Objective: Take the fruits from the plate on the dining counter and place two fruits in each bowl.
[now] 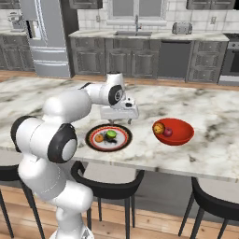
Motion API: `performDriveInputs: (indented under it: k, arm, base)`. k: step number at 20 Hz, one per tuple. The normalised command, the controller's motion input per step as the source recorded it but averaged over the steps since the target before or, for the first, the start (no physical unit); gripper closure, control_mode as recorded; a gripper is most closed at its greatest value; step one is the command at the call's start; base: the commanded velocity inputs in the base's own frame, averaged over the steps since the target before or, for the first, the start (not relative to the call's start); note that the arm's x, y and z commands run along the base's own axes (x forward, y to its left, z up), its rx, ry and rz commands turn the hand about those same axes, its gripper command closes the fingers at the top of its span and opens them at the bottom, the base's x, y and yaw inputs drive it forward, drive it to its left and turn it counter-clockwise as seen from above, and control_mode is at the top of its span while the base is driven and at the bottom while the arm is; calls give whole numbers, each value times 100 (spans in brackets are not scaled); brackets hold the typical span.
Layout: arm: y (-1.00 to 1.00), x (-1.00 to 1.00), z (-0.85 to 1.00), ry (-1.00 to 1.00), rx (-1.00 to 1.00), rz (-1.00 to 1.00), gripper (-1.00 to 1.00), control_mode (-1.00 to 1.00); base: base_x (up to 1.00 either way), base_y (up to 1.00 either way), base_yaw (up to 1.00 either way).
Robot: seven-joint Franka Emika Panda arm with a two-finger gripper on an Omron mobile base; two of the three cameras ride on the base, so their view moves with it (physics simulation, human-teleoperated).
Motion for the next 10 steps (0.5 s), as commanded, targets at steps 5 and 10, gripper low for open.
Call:
performDriveInputs:
  k: [5,10]
  arm:
    - [5,6,15,-17,36,16,-100,-100]
    - [14,21,-1,3,30,12,-100,-100]
  base:
    - [0,0,0]
    - [0,0,0]
